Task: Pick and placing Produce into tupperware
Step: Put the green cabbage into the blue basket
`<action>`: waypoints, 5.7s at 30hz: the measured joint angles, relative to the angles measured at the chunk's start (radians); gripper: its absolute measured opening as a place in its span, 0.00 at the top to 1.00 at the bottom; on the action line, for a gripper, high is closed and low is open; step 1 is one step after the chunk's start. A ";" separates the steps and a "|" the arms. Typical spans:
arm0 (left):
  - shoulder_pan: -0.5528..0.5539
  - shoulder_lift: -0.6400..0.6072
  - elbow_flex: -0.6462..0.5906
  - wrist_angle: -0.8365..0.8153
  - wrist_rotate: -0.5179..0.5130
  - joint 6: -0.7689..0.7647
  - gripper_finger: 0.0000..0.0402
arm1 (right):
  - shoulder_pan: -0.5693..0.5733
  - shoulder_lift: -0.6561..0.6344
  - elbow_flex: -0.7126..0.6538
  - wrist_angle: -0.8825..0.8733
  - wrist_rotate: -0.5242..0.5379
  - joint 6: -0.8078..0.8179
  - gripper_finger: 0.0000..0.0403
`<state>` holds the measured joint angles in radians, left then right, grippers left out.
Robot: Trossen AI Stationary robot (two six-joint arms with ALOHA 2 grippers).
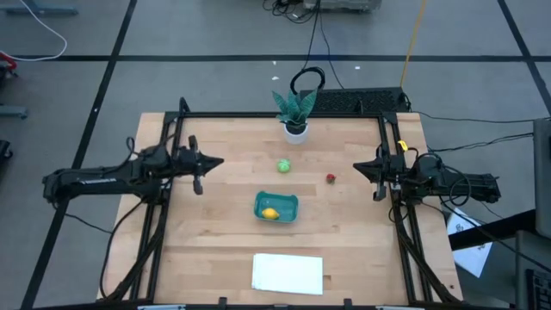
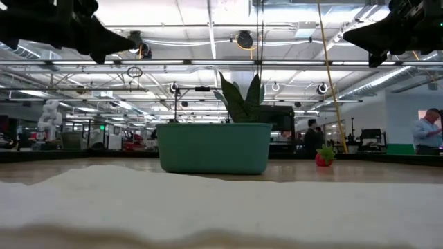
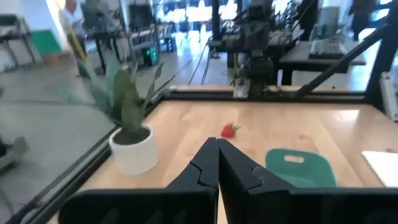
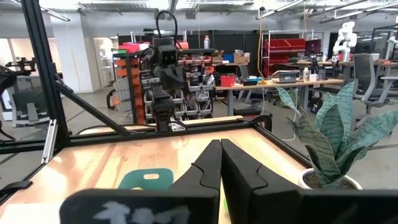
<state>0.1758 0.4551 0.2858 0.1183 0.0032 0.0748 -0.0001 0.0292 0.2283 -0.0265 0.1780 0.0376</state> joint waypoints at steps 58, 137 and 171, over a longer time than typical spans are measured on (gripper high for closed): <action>-0.185 -0.142 -0.162 0.027 -0.050 0.073 0.99 | 0.000 0.190 0.000 0.096 0.000 0.025 1.00; -0.185 -0.141 -0.162 0.002 -0.056 0.081 0.94 | -0.314 1.753 1.119 -0.310 -0.470 -0.231 1.00; -0.185 -0.141 -0.162 -0.059 -0.054 0.080 0.94 | -0.285 1.804 1.098 -0.317 -0.253 -0.038 0.32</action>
<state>-0.0090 0.3141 0.1242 0.0597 -0.0513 0.1547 -0.2854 1.8328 1.3258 -0.3437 -0.0748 -0.0002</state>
